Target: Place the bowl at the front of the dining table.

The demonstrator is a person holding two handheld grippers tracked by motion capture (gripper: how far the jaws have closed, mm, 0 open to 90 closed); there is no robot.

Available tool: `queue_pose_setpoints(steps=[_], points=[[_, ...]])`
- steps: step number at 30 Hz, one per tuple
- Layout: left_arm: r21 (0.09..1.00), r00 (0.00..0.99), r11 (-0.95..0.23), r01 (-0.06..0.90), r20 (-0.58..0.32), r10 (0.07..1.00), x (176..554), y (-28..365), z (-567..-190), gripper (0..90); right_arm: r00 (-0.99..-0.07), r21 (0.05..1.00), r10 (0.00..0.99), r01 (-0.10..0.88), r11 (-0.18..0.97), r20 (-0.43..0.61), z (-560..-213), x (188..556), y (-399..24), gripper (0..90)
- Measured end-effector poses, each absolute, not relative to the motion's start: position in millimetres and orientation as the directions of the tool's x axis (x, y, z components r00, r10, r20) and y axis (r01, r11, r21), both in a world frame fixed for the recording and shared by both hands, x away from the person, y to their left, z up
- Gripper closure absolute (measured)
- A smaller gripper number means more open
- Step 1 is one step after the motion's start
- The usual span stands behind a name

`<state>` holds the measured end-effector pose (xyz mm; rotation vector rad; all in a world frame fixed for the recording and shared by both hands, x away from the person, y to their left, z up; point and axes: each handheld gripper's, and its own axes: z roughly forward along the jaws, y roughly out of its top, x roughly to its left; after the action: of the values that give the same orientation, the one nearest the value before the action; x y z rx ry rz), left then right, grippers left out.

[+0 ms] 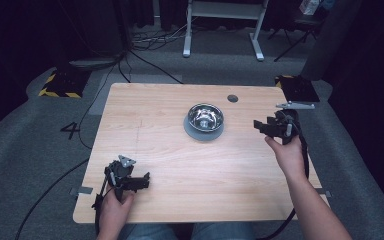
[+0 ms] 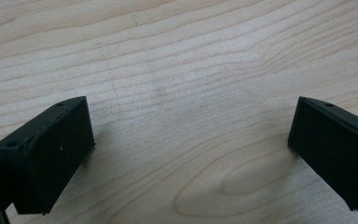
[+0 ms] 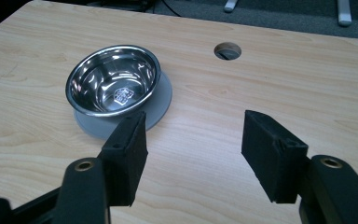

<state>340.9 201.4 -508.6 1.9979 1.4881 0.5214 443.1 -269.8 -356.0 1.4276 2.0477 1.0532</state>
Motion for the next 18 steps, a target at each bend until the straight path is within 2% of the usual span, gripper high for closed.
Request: queue_pose_setpoints(steps=[8, 18], points=[[0.660, 0.299, -0.203, 0.724, -0.034, 0.954, 340.9, 201.4, -508.6, 0.2, -0.389, 0.767, 0.917, 0.614, 0.187, 0.088, -367.1, 423.7, -287.9, 33.5], [0.660, 0.299, -0.203, 0.723, -0.034, 0.954, 340.9, 201.3, -508.6, 0.2, -0.363, 0.753, 0.926, 0.637, 0.165, 0.104, -382.9, 401.2, -311.6, 31.7]])
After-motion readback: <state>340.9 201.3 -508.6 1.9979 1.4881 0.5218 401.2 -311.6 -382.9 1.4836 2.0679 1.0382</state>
